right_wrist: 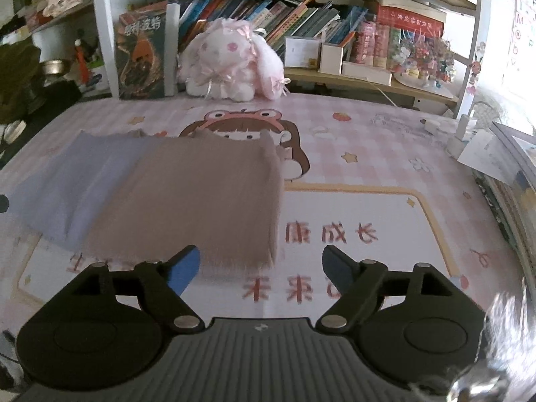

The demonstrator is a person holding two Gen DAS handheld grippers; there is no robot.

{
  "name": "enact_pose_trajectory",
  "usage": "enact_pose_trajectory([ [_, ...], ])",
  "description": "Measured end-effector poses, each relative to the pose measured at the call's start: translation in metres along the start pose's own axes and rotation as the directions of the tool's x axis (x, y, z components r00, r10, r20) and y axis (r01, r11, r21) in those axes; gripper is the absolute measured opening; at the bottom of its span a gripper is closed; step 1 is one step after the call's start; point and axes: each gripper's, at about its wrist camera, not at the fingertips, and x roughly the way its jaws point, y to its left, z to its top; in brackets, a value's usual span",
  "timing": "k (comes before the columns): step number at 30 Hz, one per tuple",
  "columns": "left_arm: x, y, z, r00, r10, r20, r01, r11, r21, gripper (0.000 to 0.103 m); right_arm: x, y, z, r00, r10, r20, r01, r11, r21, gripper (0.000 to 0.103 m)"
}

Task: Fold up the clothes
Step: 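Lift both tools away from the folded sweater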

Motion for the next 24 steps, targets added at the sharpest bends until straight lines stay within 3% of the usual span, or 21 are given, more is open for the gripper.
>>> enact_pose_trajectory([
  [9, -0.023, -0.019, -0.028, 0.999, 0.047, -0.025, -0.048, 0.999, -0.023, 0.095, -0.025, 0.0, -0.03, 0.999, 0.031, -0.02, -0.032, 0.999, -0.026, 0.083],
  [15, -0.02, -0.029, -0.035, 0.989, 0.114, -0.089, -0.115, 0.993, 0.001, 0.095, -0.028, 0.005, -0.04, 0.998, 0.055, -0.04, -0.056, 0.998, -0.027, 0.085],
  [24, 0.007, -0.032, -0.03, 0.985, 0.043, -0.168, -0.045, 0.999, -0.007, 0.096, -0.01, 0.01, -0.036, 0.996, 0.056, -0.075, -0.056, 0.998, 0.002, 0.088],
])
